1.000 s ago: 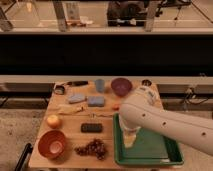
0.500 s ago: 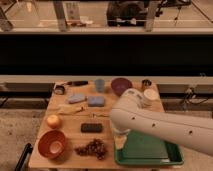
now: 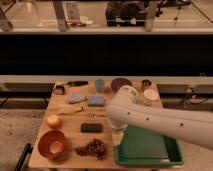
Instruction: Place eraser in purple bowl
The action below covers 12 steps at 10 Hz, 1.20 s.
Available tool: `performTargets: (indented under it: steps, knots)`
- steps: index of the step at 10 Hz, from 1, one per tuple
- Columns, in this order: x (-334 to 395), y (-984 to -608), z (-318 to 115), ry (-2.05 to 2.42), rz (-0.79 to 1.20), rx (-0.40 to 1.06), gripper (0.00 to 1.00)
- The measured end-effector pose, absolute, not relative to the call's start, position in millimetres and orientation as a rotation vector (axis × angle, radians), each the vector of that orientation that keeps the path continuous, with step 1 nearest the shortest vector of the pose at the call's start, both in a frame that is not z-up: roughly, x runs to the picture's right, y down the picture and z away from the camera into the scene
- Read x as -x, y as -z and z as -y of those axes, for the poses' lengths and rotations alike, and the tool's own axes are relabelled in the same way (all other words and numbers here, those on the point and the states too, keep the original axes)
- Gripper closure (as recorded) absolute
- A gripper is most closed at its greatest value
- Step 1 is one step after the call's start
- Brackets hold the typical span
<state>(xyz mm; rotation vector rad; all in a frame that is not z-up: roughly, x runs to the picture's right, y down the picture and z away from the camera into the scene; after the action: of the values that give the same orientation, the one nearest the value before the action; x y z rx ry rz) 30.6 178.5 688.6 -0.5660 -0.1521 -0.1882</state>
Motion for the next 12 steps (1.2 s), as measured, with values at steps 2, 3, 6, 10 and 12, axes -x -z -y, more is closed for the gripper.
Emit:
performTargets:
  steps: [2,3,6,10,12]
  knots:
    - [-16,-714,-162,0.22,0.166,0.566,0.2]
    - [-13,-722,-160,0.232,0.169,0.562,0.2]
    - [0,-730,-160,0.251,0.187,0.528,0.2]
    - [59,-738,-167,0.323,0.243,0.501,0.2]
    - [81,-742,-168,0.355,0.272,0.493,0.2]
